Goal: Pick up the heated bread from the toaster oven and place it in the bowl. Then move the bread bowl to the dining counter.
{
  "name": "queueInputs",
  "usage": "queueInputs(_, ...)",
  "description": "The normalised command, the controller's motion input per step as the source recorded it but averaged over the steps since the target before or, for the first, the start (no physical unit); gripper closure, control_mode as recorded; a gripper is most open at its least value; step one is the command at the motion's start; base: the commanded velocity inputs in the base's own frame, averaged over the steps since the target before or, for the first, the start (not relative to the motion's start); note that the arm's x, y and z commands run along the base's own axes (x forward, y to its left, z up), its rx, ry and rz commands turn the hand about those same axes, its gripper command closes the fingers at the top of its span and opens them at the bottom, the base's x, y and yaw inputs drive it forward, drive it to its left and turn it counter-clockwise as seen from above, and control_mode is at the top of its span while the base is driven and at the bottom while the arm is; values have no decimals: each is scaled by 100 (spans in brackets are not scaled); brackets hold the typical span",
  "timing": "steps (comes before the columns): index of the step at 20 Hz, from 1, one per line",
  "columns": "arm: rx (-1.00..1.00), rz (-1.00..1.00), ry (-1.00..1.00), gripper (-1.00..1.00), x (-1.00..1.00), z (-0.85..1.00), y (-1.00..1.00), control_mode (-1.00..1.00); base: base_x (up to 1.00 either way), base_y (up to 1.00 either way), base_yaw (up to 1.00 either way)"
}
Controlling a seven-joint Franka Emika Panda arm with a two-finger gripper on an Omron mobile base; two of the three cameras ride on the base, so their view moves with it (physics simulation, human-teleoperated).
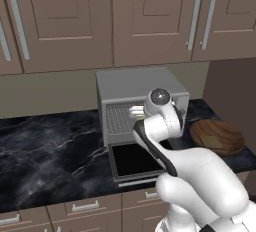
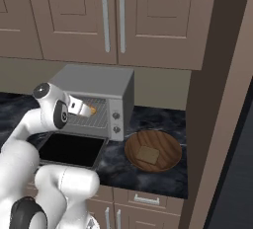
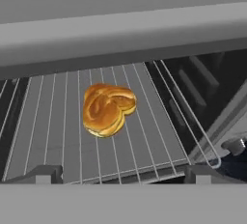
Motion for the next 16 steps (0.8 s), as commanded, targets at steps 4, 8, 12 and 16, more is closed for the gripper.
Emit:
queueInputs(4,0,0,0,-100,57,0,0,-100,0,0,0)
queueInputs(8,-2,1,3,-100,13,-36,0,-100,0,0,0)
queueInputs(12,-2,0,0,-100,23,-13,0,-100,0,0,0)
queueInputs(16,-5,3,1,-100,29,-32,3,-100,0,0,0)
